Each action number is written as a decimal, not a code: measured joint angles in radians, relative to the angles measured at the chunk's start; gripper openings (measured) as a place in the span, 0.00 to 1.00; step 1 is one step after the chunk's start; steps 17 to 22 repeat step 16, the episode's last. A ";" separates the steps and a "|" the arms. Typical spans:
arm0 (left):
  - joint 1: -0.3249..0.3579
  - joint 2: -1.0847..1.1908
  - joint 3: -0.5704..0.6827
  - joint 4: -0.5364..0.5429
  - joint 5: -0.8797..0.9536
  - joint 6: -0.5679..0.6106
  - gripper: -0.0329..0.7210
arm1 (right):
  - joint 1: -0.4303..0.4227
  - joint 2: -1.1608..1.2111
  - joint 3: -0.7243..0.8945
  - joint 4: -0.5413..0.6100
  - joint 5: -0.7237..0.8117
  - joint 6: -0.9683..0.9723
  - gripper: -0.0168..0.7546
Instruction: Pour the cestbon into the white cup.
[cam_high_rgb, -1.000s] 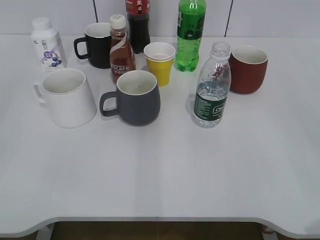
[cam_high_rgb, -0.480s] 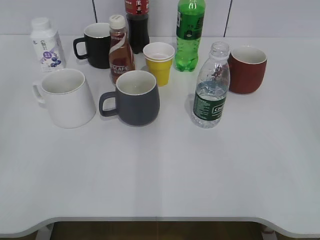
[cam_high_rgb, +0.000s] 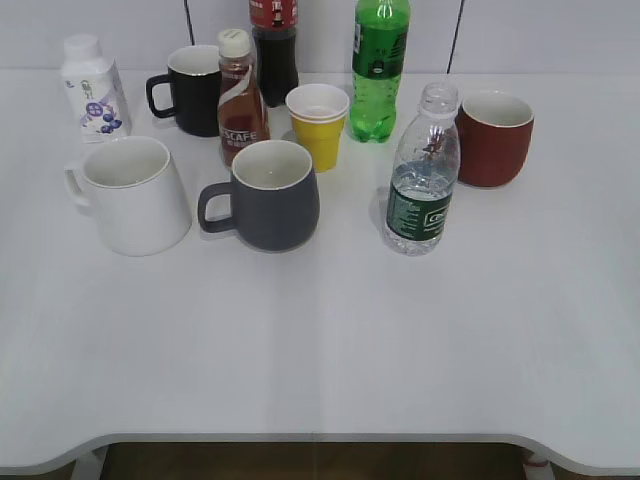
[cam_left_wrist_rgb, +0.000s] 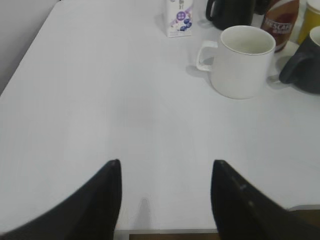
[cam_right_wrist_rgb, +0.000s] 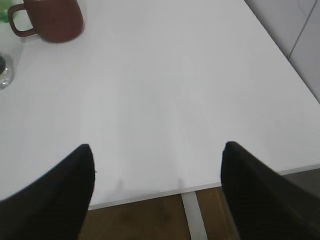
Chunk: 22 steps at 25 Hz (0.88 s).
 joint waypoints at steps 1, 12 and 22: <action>0.000 -0.001 0.000 0.001 0.000 0.000 0.61 | 0.000 0.000 0.000 0.003 -0.001 0.000 0.79; 0.000 -0.001 0.000 0.001 0.000 0.001 0.61 | -0.001 0.000 0.000 0.005 -0.002 0.000 0.79; 0.000 -0.001 0.000 0.001 0.000 0.001 0.61 | -0.001 0.000 0.000 0.005 -0.002 0.000 0.79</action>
